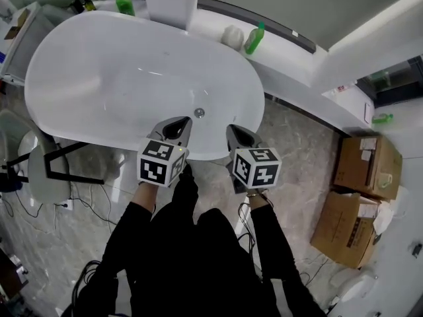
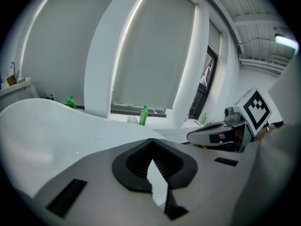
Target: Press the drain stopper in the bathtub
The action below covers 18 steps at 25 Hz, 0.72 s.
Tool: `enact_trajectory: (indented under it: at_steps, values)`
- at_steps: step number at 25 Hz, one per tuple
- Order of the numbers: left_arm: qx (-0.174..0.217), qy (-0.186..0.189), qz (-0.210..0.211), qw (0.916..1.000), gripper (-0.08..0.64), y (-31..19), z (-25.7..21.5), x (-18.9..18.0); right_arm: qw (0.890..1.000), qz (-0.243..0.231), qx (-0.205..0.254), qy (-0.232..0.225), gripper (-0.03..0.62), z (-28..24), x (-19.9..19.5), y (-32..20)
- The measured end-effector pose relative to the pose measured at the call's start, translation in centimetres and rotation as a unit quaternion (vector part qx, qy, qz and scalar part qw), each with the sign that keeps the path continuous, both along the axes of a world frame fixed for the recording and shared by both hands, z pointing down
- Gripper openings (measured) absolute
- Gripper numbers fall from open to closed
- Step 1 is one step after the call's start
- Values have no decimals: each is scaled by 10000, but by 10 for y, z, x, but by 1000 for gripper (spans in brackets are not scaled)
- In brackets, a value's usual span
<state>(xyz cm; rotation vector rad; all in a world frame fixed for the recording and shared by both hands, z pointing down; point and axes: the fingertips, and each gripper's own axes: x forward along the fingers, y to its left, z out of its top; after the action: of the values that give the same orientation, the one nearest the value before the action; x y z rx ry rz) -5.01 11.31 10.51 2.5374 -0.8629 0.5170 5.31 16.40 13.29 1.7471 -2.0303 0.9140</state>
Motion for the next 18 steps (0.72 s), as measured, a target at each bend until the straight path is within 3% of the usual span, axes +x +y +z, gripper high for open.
enact_trajectory:
  at_steps: [8,18]
  values:
    - [-324,-24,117,9994,5,-22,26,-5,9993,-33,-301,218,1,16,-12,-20]
    - [-626,-58,-183,9979,5,-49,55,-10,9954,-519,-705,394,0,46,-17,-43]
